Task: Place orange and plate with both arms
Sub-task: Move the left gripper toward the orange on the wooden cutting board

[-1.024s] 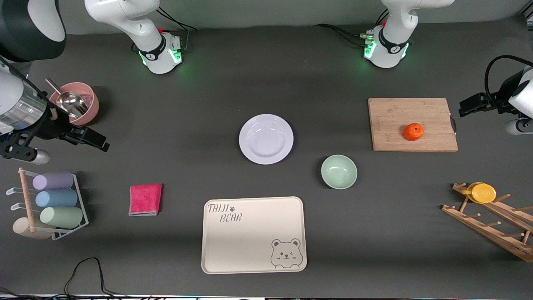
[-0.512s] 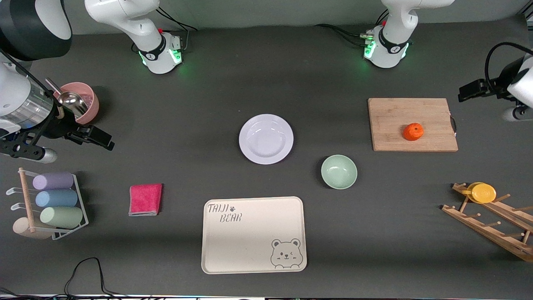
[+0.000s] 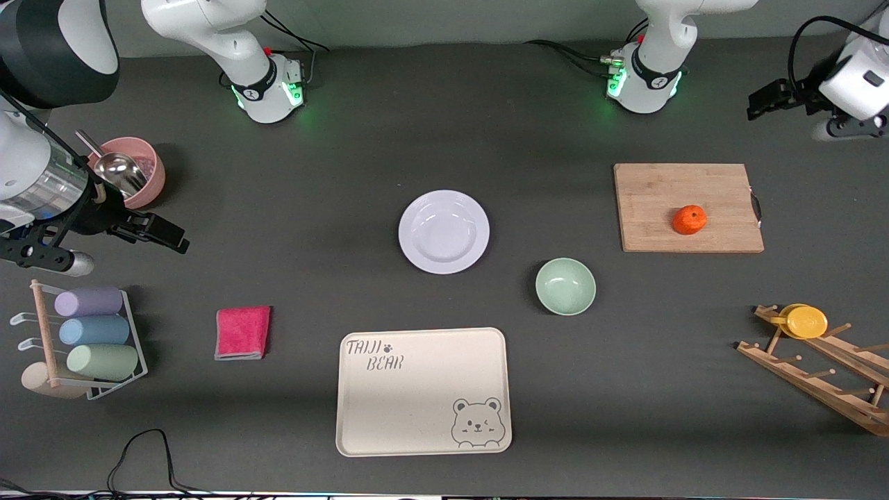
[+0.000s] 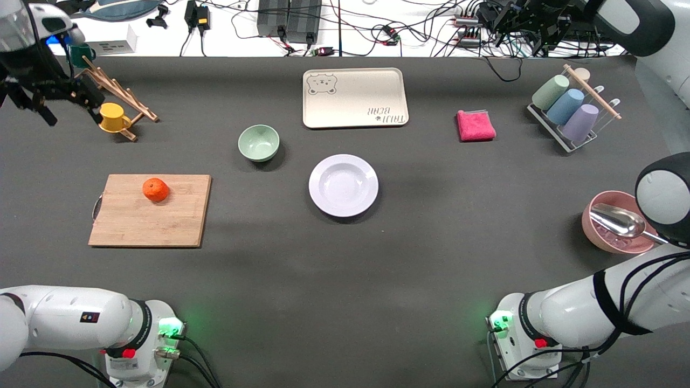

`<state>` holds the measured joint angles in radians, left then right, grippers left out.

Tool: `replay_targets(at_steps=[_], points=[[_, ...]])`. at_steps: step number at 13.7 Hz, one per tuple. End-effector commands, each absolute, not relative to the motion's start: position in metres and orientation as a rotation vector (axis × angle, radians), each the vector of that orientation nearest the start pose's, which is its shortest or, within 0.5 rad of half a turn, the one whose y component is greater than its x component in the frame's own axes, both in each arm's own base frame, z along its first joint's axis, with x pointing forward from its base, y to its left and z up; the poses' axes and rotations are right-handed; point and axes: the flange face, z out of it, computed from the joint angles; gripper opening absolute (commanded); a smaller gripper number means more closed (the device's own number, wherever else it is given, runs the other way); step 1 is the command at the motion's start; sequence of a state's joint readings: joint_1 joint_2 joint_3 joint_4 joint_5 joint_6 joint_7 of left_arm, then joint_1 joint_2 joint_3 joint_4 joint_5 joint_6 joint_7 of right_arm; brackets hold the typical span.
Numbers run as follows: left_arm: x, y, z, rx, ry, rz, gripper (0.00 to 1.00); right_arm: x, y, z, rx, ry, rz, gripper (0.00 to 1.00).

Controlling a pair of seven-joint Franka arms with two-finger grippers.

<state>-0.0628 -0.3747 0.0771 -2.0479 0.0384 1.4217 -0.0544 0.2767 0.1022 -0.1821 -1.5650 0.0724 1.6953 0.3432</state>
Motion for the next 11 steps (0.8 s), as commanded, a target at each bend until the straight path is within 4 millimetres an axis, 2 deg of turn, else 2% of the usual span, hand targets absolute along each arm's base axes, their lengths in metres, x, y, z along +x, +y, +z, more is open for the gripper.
replay_targets(at_steps=[1,3,4,5,6,9,11], points=[[0.387,0.016,0.556,-3.089,-0.080,0.345,1.00,0.592,0.069,0.584,-3.056,0.429,-0.046,1.00],[0.389,0.020,0.546,-3.059,-0.075,0.332,1.00,0.592,0.068,0.583,-3.055,0.434,-0.041,1.00],[0.390,0.020,0.535,-3.058,-0.071,0.324,1.00,0.591,0.068,0.583,-3.055,0.434,-0.036,1.00],[0.391,0.022,0.518,-3.056,-0.073,0.317,1.00,0.591,0.067,0.583,-3.055,0.436,-0.034,1.00],[0.389,0.034,0.502,-3.057,-0.117,0.314,1.00,0.591,0.067,0.583,-3.055,0.436,-0.034,1.00],[0.390,0.045,0.446,-3.056,-0.154,0.325,1.00,0.591,0.068,0.582,-3.056,0.434,-0.031,1.00],[0.398,0.047,0.410,-3.053,-0.156,0.344,1.00,0.590,0.068,0.582,-3.056,0.434,-0.029,1.00]])
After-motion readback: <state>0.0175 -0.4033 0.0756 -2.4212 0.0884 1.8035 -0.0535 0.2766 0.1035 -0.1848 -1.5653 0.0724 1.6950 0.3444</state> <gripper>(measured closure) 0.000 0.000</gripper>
